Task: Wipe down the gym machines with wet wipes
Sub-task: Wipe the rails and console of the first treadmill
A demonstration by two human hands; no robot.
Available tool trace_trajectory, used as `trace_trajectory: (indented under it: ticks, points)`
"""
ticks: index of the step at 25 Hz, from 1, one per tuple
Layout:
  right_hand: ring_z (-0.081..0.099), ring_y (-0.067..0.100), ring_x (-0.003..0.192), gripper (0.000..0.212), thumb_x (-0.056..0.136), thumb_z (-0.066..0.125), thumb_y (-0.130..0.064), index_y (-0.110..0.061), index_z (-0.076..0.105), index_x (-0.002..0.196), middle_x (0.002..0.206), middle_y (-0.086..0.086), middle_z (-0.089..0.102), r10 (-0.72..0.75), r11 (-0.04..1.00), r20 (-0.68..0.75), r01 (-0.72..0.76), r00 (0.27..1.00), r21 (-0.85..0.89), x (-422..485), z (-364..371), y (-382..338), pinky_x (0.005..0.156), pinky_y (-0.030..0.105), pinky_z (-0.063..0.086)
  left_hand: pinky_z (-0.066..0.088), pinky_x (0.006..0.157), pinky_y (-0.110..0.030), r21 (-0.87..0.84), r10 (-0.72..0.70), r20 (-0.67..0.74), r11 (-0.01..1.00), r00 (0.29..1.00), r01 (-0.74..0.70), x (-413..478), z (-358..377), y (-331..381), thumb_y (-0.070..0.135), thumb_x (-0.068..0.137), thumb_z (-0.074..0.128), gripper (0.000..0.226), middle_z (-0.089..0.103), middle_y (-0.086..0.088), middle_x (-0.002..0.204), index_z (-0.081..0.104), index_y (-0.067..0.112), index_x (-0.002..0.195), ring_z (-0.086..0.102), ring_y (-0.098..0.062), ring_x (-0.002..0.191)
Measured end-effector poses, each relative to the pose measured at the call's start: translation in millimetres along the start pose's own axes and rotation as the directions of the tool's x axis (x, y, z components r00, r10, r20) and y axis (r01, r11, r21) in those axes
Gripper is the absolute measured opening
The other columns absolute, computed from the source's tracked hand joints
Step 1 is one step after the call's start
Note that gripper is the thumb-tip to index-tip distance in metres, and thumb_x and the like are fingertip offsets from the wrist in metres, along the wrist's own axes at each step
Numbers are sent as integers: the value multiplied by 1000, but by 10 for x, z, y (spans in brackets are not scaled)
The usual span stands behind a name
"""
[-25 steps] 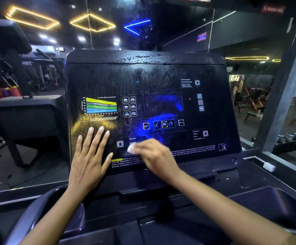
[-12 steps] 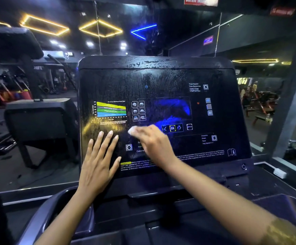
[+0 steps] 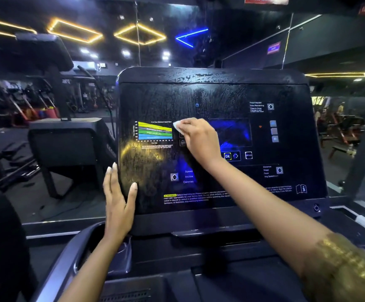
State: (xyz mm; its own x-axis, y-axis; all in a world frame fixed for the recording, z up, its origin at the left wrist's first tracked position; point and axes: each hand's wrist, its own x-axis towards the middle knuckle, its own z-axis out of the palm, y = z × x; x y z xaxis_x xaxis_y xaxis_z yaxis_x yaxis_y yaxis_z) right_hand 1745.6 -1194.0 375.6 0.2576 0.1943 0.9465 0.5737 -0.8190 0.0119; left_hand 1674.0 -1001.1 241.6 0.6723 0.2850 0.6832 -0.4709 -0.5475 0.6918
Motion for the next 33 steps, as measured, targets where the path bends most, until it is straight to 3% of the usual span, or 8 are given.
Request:
trace_trajectory:
  ticks: [5, 8, 15, 19, 23, 27, 31, 33]
  points:
    - [60, 20, 82, 35, 81, 49, -8, -19, 67, 108, 102, -4, 66, -264, 964, 143, 265, 954, 9, -805, 4, -329, 39, 26, 49, 31, 109, -35, -47, -108, -5, 993, 994, 108, 25, 28, -64, 68, 80, 30, 63, 34, 7, 151, 10, 60, 140, 39, -19, 134]
    - [60, 14, 82, 32, 84, 49, -12, -19, 70, 106, 104, -7, 67, -355, 935, 193, 347, 915, 75, -1205, -49, -488, 37, 22, 46, 34, 110, -45, -55, -95, -10, 994, 995, 94, 23, 35, -107, 69, 81, 29, 55, 36, 9, 151, 7, 72, 132, 41, -21, 134]
    - [60, 20, 77, 19, 77, 71, -7, -17, 73, 93, 93, -2, 70, -213, 977, 99, 212, 972, 27, 47, 219, -428, 41, 27, 50, 30, 106, -30, -85, -40, -19, 996, 999, 38, 29, 43, -110, 65, 85, 23, 59, 25, 21, 147, 11, 53, 142, 33, -6, 132]
    - [59, 18, 70, 22, 78, 56, -13, -20, 73, 90, 88, -4, 69, -407, 911, 107, 412, 907, -33, -75, 392, -757, 35, 21, 39, 23, 102, -7, -127, -22, -24, 992, 999, 19, 29, 50, -121, 65, 88, 19, 60, 23, 33, 141, 13, 45, 144, 28, 6, 130]
    - [57, 14, 68, 29, 86, 45, -14, -17, 74, 93, 98, -6, 70, -566, 822, 149, 568, 811, 31, -834, 292, -844, 45, 21, 37, 34, 100, -26, -147, -44, -30, 988, 999, 40, 20, 45, -143, 80, 82, 13, 69, 36, 21, 138, 12, 50, 145, 43, -4, 122]
    - [58, 14, 76, 30, 88, 45, -15, -18, 73, 100, 104, -7, 69, -612, 791, 229, 592, 757, 156, -1265, 108, -648, 47, 22, 45, 28, 106, -27, -91, -1, -39, 996, 999, -2, 19, 51, -107, 77, 84, 11, 67, 20, 34, 142, 9, 46, 144, 30, 1, 130]
    - [57, 16, 92, 35, 85, 45, -10, -19, 69, 109, 111, -4, 67, -305, 952, 173, 298, 936, 68, -856, -60, -180, 45, 25, 52, 28, 108, -30, -73, -16, -41, 997, 999, 13, 19, 61, -129, 62, 90, 18, 59, 20, 33, 141, 9, 44, 145, 29, 0, 131]
    - [55, 16, 90, 36, 83, 45, -11, -18, 68, 109, 109, -5, 67, -166, 984, 163, 174, 973, -33, -659, -95, -42, 42, 28, 51, 29, 107, -32, -58, -18, -38, 998, 999, 16, 17, 61, -139, 60, 90, 20, 59, 23, 25, 143, 8, 44, 145, 31, -3, 130]
